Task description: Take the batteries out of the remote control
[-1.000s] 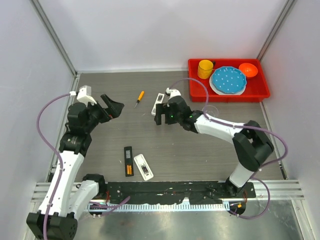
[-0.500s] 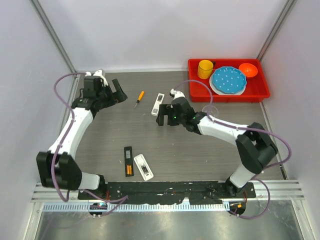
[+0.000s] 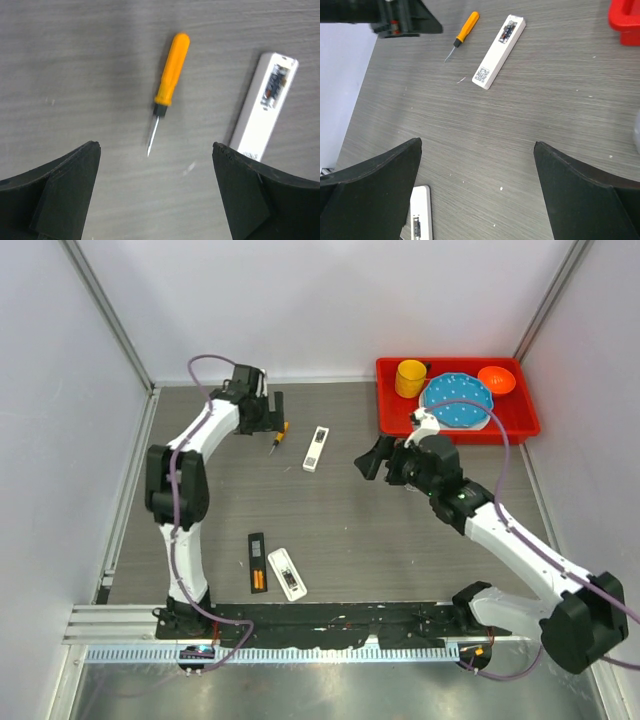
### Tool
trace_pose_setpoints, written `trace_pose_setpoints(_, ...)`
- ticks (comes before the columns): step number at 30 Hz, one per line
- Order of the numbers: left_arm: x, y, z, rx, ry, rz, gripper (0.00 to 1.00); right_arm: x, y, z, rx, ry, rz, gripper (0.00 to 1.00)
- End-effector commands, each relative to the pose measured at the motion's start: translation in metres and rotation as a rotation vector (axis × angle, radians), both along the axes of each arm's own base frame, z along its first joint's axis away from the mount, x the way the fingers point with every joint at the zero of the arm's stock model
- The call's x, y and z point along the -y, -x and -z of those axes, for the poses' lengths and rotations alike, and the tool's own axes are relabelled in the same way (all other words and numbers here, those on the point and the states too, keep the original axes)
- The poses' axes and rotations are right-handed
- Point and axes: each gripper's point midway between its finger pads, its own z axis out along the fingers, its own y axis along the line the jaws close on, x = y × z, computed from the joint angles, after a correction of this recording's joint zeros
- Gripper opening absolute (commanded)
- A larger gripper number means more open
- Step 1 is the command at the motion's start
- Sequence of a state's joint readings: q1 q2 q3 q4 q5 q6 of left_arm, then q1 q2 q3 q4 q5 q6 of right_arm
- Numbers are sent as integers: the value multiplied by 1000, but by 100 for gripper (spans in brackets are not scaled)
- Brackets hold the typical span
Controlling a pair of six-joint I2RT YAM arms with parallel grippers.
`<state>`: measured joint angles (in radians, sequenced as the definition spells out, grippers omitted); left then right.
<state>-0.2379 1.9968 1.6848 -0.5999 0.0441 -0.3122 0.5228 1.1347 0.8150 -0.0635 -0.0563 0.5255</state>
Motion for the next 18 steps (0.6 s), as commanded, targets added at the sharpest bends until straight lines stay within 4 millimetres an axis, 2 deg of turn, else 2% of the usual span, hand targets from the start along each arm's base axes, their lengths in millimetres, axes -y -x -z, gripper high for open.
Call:
trace_pose_setpoints(1, 15, -27, 28, -40, -111, 113, 96, 21, 14, -20, 34, -15, 18, 100)
trace_pose_setpoints(2, 13, -33, 33, -48, -147, 106, 94, 28, 15, -17, 29, 0, 31, 100)
trace_pose_setpoints(4, 21, -42, 53, -79, -167, 145, 91, 33, 20, -24, 54, -3, 39, 100)
trace_pose_setpoints(7, 28, -48, 74, -101, -172, 171, 82, 38, 22, -22, 55, 6, 47, 100)
trace_pose_setpoints(9, 30, -49, 80, -104, -173, 180, 72, 42, 22, -19, 44, 14, 62, 100)
trace_pose_setpoints(10, 31, -47, 85, -111, -175, 183, 65, 41, 23, -17, 38, 16, 61, 100)
trace_pose_setpoints(11, 31, -46, 88, -117, -178, 185, 51, 42, 24, -13, 29, 22, 60, 100)
trace_pose_setpoints(13, 26, -42, 96, -127, -202, 166, 38, 42, 23, -9, 18, 25, 63, 100)
trace_pose_setpoints(14, 26, -41, 95, -121, -206, 160, 26, 41, 23, -7, 15, 26, 61, 100)
trace_pose_setpoints(16, 25, -34, 104, -132, -217, 155, 12, 41, 21, -4, 5, 29, 62, 100)
trace_pose_setpoints(17, 25, -33, 101, -127, -215, 155, 0, 40, 20, -5, 5, 27, 61, 100)
trace_pose_setpoints(18, 25, -31, 102, -132, -216, 153, 0, 39, 19, -3, -3, 28, 55, 100)
